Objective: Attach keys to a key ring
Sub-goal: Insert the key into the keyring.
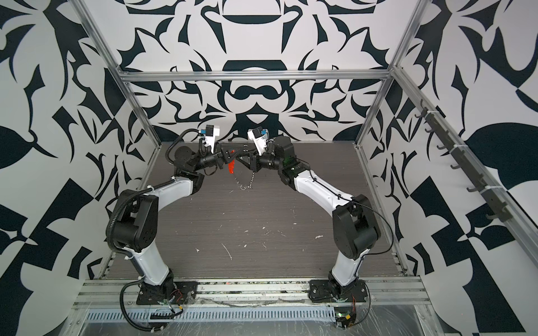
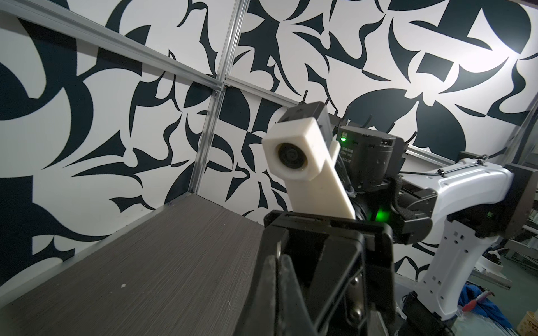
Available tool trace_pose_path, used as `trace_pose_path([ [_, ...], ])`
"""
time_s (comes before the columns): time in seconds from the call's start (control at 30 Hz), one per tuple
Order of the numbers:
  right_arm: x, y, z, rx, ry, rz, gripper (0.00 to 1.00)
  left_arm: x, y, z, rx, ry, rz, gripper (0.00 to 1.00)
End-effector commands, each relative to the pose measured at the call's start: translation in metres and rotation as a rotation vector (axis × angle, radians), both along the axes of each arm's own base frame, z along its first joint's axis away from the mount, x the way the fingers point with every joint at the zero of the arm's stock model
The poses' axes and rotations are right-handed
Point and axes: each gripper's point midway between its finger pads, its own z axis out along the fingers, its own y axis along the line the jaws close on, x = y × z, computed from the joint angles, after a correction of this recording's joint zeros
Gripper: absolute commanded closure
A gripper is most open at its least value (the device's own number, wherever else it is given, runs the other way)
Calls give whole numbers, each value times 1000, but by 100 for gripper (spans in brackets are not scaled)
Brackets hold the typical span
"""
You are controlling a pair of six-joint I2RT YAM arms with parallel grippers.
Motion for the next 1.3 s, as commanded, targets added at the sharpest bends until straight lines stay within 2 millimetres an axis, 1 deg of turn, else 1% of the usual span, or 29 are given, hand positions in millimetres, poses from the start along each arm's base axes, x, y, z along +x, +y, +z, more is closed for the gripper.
trace_pose_path([
  [0.0,-10,-23,38,5,-124,-50,68,-4,2,4,-20,-36,-21,100],
  [0.13,-7,-50,41,2,-132,-105,66,-5,5,9,-46,-39,-65,100],
  [0.2,-8,-57,42,4,-133,-108,65,-3,5,9,-53,-31,-76,100],
  [0.27,-11,-57,39,10,-130,-87,63,-2,4,9,-52,-31,-80,100],
  [0.37,-11,-53,29,8,-101,-62,63,-1,3,9,-51,-31,-80,100],
  [0.5,-1,-58,18,-17,-101,-117,65,-2,3,9,-48,-34,-86,100],
  [0.6,7,-62,16,-39,-126,-164,66,-3,3,8,-44,-32,-92,100],
  [0.77,12,-57,20,-41,-136,-148,64,-3,3,8,-45,-24,-97,100],
  [0.97,4,-37,21,-27,-134,-70,60,-4,2,11,-47,-26,-99,100],
  [1.07,5,-34,20,-27,-132,-65,60,-3,2,13,-49,-24,-104,100],
  [1.27,8,-24,29,-4,-138,-36,60,-4,0,15,-50,-23,-110,100],
])
